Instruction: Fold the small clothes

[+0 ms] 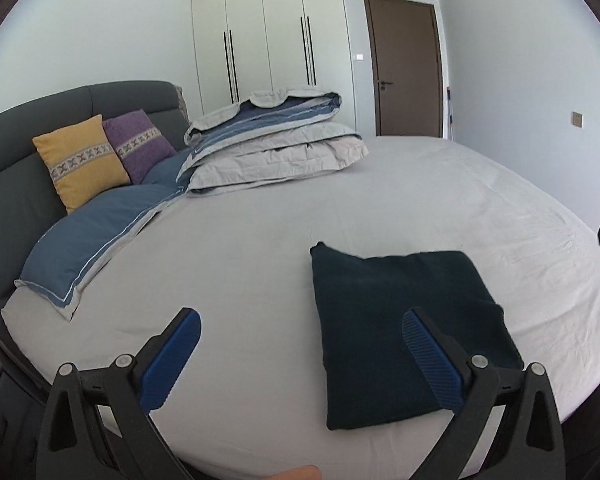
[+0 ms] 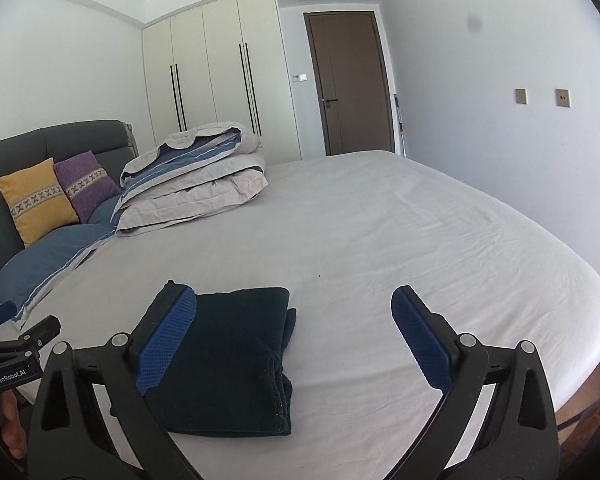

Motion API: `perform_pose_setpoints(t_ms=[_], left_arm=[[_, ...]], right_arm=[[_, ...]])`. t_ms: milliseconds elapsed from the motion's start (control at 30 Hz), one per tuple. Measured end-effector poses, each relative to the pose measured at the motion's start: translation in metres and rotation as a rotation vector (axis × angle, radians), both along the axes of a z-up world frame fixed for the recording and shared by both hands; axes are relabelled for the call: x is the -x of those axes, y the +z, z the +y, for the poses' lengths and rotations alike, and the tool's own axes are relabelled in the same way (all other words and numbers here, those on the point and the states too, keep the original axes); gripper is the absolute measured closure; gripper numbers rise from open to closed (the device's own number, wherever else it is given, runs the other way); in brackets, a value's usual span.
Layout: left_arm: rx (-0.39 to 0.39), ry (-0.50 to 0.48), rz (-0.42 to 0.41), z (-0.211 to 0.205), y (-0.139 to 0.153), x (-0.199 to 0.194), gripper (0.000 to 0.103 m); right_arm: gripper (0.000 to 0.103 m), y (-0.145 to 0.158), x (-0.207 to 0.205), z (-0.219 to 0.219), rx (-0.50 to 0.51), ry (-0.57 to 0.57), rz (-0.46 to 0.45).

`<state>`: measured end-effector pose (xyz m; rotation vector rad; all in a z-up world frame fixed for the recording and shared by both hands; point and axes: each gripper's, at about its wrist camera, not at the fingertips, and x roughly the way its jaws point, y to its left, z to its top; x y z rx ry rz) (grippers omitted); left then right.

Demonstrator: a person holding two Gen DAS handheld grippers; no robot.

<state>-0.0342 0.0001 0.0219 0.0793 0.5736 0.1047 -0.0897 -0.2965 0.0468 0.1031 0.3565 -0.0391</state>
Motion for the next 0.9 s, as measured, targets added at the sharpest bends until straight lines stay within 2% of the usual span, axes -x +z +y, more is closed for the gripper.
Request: perform_pose_setpoints(t_ms=[133, 267, 400, 567, 900], left_arm=[[0.028, -0.007, 0.097, 0.000, -0.019, -0.002, 0.000], [0.111, -0.033, 0.199, 0.003, -0.041, -0.006, 0.000], [0.180, -0.042, 0.265, 0.003, -0.058, -0.005, 0.000], [0.169, -0.044, 0.265, -0.001, -0.059, 0.000, 0.000], [0.160, -0.044, 0.245, 0.000, -0.052, 0.003, 0.000]], right_arm=[[0.000, 0.003, 0.018, 0.008, 0.068, -0.016, 0.018], [0.000, -0.015, 0.009, 0.020, 0.070, 0.060, 0.228], [0.000, -0.036, 0.006, 0.035, 0.038, 0.101, 0.288], [0.000, -0.036, 0.010, 0.058, 0.089, 0.120, 0.305], [0.000, -0.020, 0.007, 0.054, 0.093, 0.081, 0.325]])
